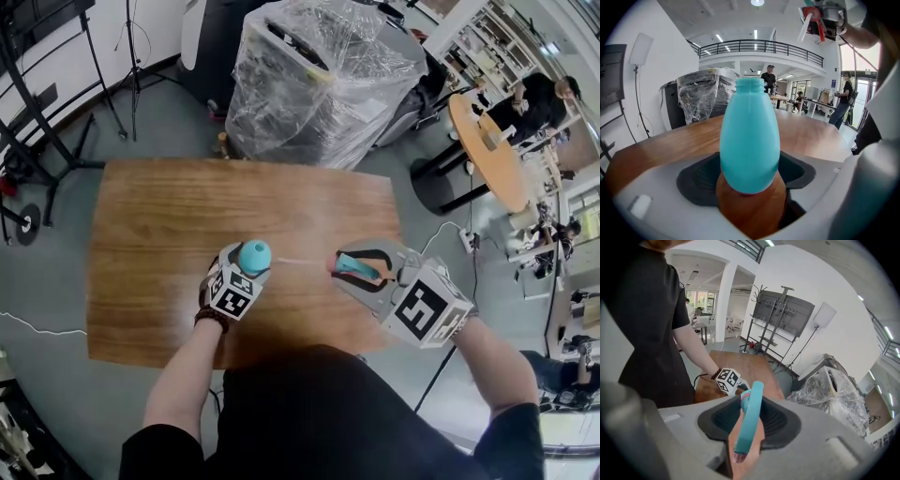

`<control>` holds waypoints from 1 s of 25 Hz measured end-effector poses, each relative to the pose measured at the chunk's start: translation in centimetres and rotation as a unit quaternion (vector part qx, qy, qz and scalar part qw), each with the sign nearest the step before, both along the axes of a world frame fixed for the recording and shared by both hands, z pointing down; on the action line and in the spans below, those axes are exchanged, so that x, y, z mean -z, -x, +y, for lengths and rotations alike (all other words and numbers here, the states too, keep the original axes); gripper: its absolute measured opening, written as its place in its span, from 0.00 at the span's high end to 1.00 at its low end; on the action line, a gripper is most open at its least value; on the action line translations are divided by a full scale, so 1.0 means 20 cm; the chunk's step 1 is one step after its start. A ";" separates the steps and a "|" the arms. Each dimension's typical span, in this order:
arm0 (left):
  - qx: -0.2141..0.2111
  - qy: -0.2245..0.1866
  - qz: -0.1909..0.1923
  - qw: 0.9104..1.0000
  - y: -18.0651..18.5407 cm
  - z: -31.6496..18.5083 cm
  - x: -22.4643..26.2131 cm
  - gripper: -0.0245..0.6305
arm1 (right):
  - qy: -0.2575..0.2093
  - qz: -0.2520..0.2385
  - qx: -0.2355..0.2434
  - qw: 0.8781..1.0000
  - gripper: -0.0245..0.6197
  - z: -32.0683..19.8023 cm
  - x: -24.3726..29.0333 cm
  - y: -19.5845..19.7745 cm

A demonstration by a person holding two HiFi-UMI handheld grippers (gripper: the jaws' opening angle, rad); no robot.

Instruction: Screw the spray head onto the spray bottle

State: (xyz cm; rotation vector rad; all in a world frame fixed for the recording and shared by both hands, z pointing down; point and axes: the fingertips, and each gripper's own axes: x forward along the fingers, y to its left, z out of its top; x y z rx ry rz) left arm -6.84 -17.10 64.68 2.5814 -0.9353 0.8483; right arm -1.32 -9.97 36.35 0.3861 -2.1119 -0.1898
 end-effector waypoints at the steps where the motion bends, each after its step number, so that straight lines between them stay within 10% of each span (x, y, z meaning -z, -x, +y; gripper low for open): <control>1: -0.002 -0.002 -0.004 1.000 0.00 0.00 0.00 0.34 | 0.000 0.002 -0.001 1.000 0.78 0.00 0.00 0.00; 15: -0.096 -0.042 -0.180 0.978 -0.07 0.14 0.18 0.36 | -0.039 0.059 0.037 0.997 0.78 -0.01 -0.09 -0.04; 25: -0.168 -0.058 -0.223 0.959 -0.26 0.25 0.39 0.36 | -0.039 0.101 0.083 0.991 0.78 0.06 -0.27 -0.10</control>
